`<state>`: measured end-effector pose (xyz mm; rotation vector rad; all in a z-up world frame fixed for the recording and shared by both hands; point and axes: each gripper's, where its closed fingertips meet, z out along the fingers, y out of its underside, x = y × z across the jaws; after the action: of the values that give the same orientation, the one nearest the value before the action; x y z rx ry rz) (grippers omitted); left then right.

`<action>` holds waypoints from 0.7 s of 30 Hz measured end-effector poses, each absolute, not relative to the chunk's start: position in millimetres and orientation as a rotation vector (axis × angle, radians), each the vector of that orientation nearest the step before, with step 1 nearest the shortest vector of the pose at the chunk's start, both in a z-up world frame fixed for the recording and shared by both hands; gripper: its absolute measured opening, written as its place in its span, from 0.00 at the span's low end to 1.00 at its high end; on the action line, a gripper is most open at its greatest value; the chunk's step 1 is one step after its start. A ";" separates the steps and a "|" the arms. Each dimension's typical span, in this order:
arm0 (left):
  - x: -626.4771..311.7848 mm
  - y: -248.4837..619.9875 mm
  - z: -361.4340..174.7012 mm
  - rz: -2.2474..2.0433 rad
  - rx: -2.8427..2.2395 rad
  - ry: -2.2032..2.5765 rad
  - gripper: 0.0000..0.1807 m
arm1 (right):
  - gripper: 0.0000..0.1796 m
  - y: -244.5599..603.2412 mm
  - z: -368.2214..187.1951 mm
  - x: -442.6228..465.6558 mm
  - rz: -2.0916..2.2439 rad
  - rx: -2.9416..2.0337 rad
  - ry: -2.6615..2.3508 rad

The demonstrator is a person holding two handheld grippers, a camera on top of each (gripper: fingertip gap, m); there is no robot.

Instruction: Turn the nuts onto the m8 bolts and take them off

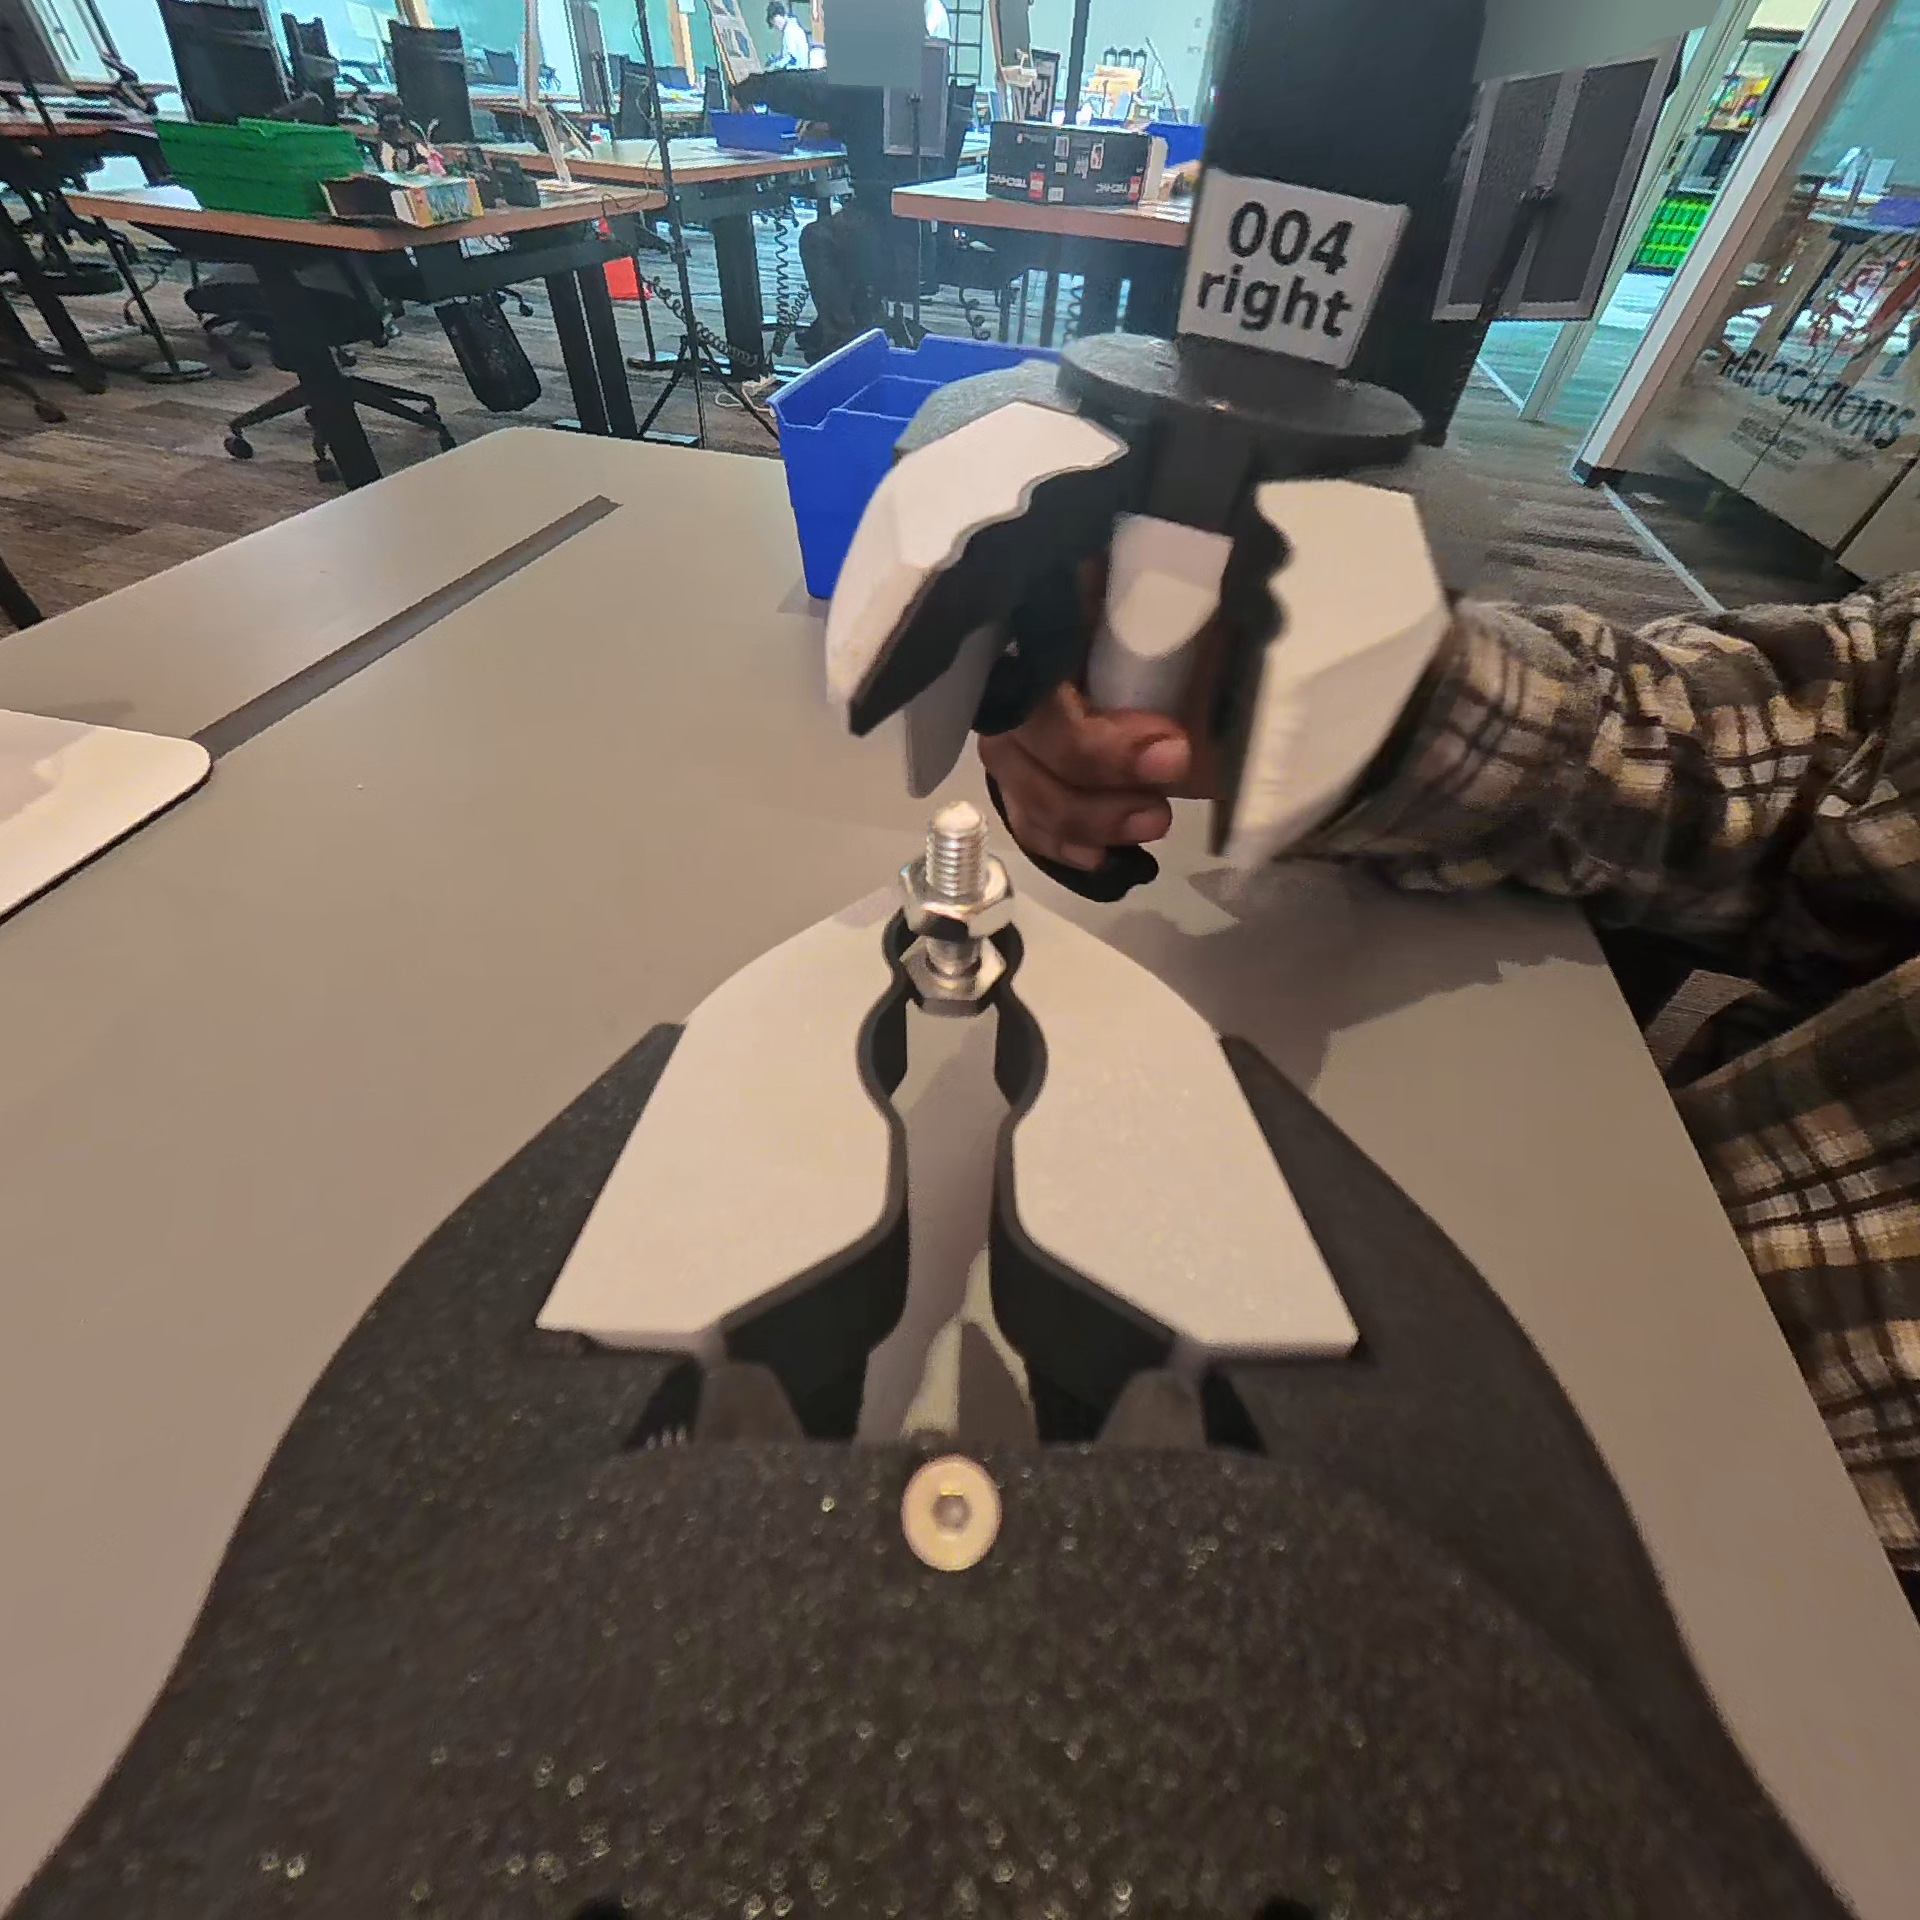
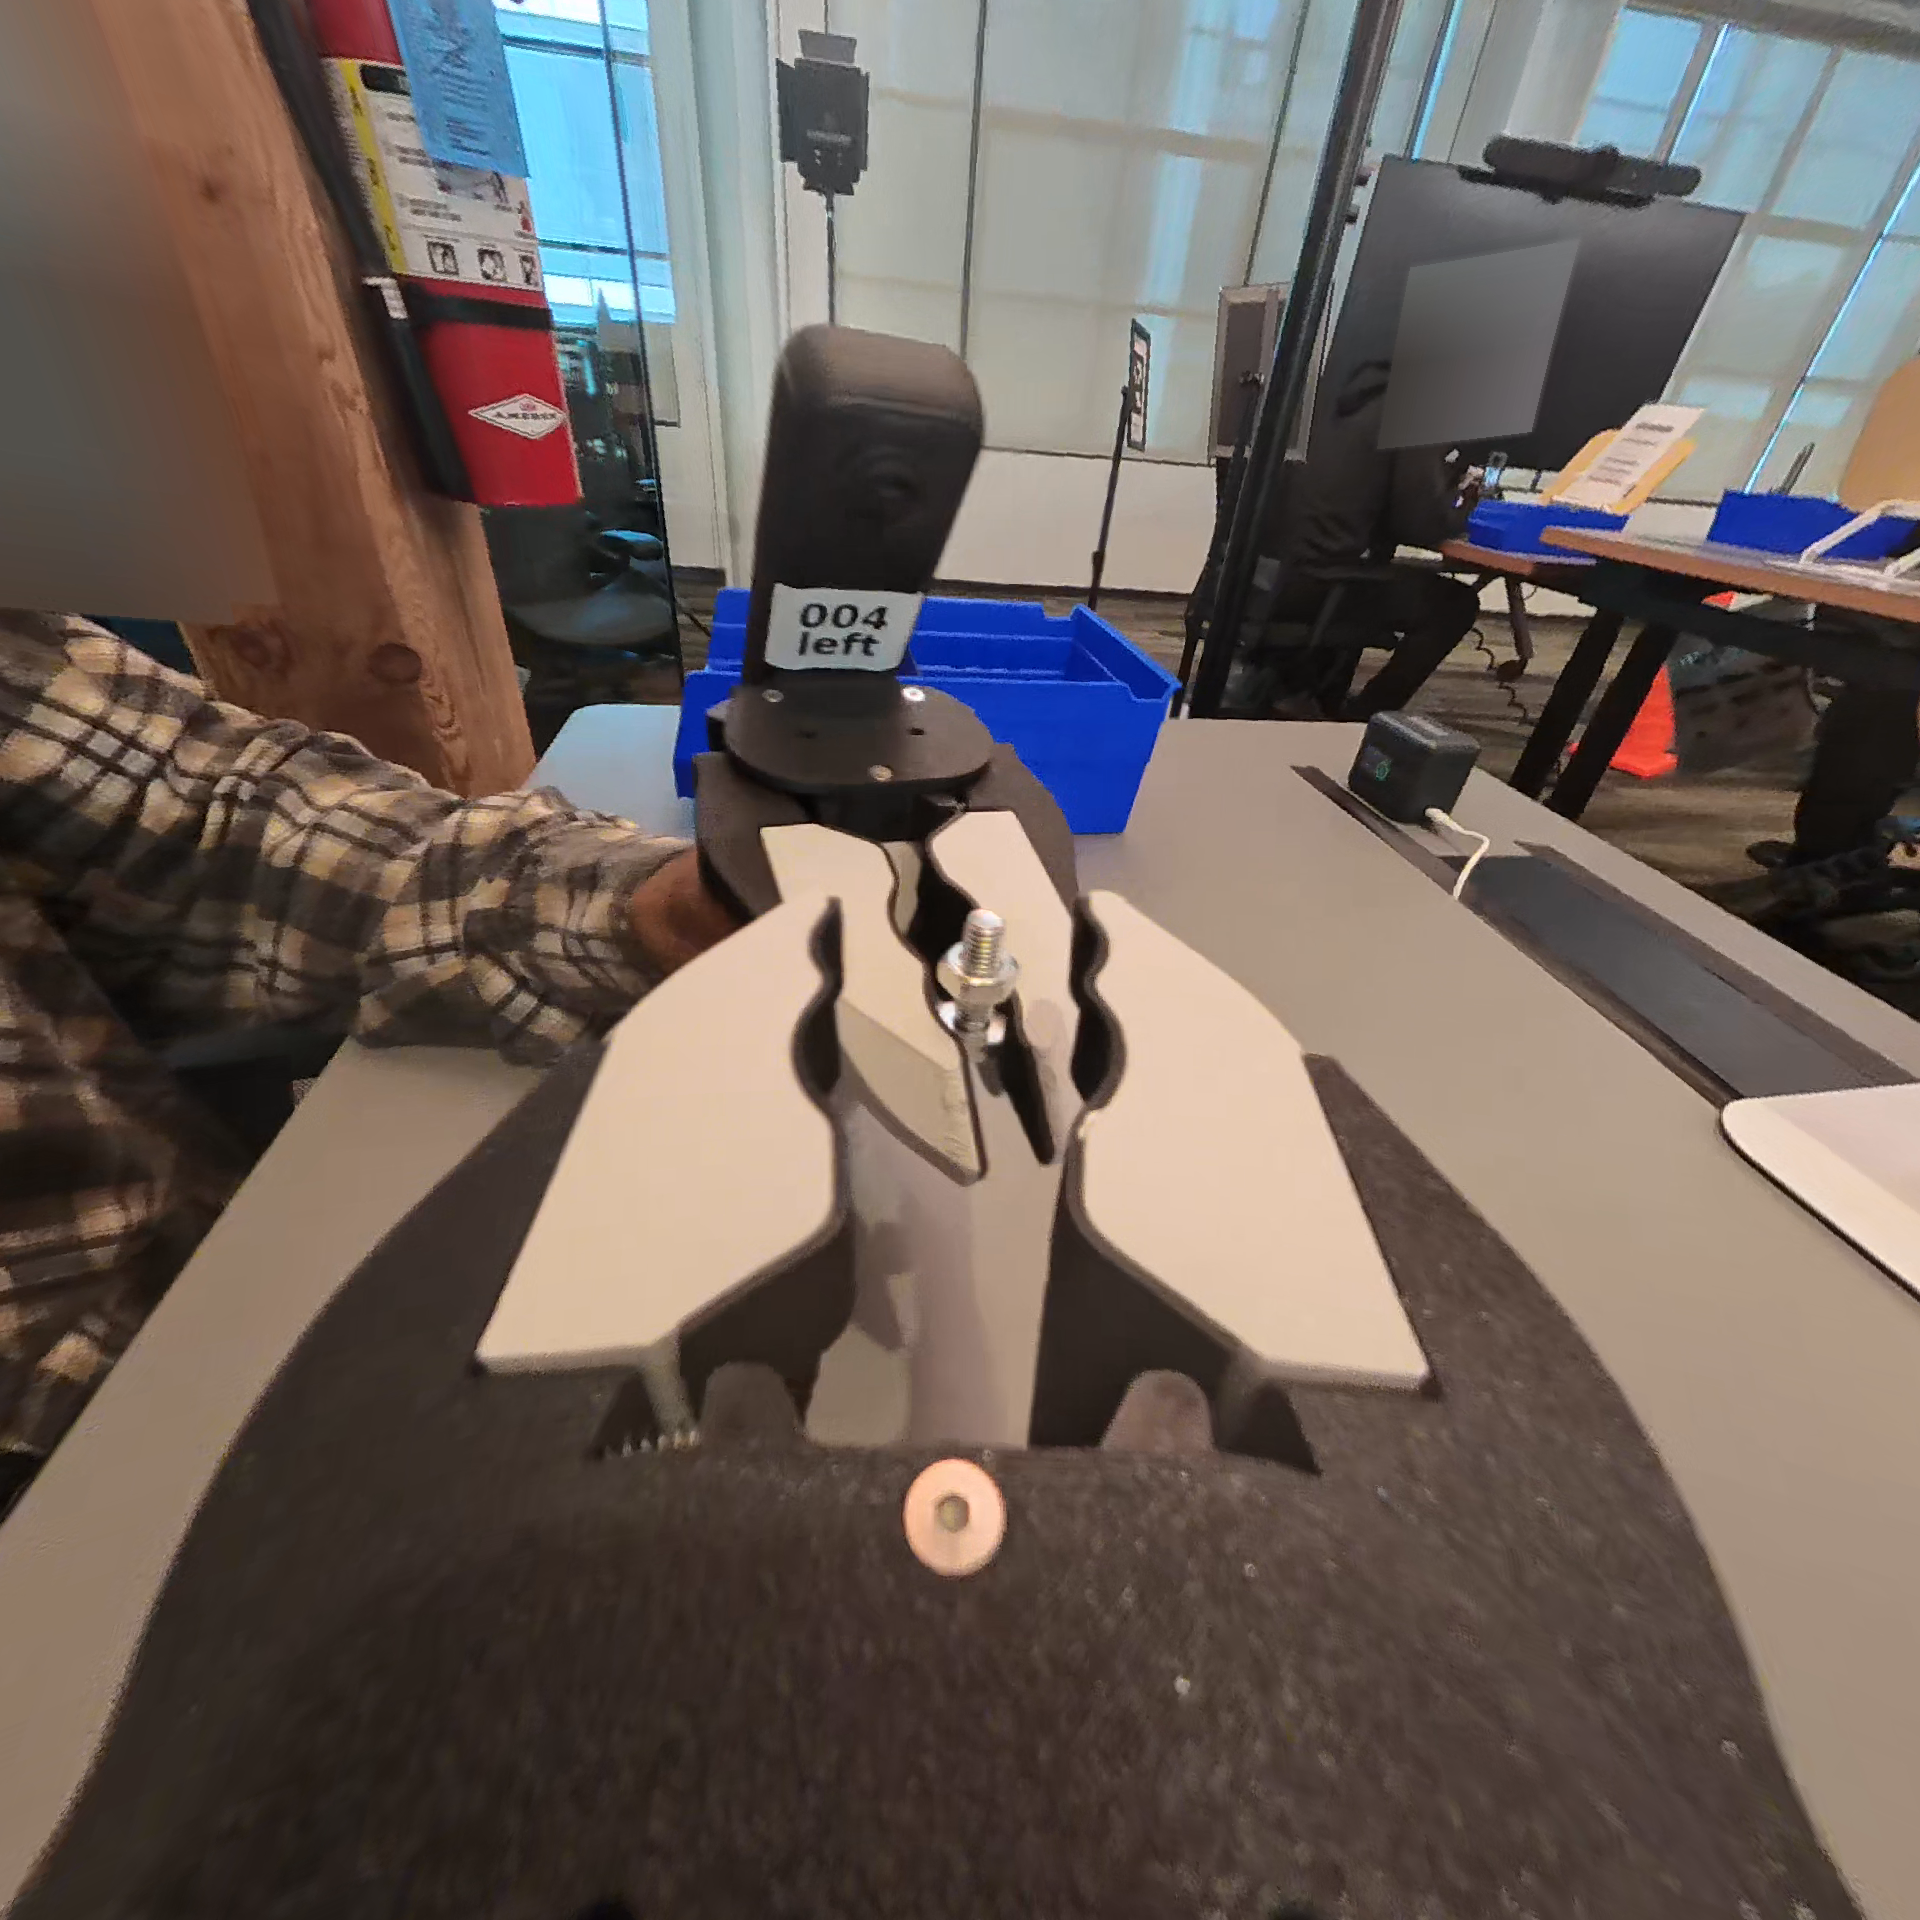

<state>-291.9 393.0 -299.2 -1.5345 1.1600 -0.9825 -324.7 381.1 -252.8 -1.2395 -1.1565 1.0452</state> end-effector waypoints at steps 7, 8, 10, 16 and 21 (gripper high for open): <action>-290.5 391.9 -303.8 -0.973 -1.543 1.183 0.06 | 0.08 385.5 -260.9 -329.7 1.053 -1.271 -1.199; -290.2 391.5 -303.9 -0.972 -1.543 1.185 0.06 | 0.08 386.2 -263.2 -331.6 1.049 -1.281 -1.209; -289.9 391.1 -303.8 -0.971 -1.543 1.186 0.06 | 0.04 386.9 -268.4 -335.0 1.041 -1.302 -1.235; -286.9 381.9 -290.8 -1.055 -1.476 1.174 0.08 | 0.04 380.9 -252.0 -324.3 1.053 -1.310 -1.176; -282.6 380.8 -298.0 -1.064 -1.490 1.177 0.17 | 0.04 392.0 -204.4 -237.0 0.811 -1.399 -1.023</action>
<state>-282.6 380.8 -298.0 -1.4899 1.1775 -1.0636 -237.0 392.0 -204.4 -1.3985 -1.0232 0.8114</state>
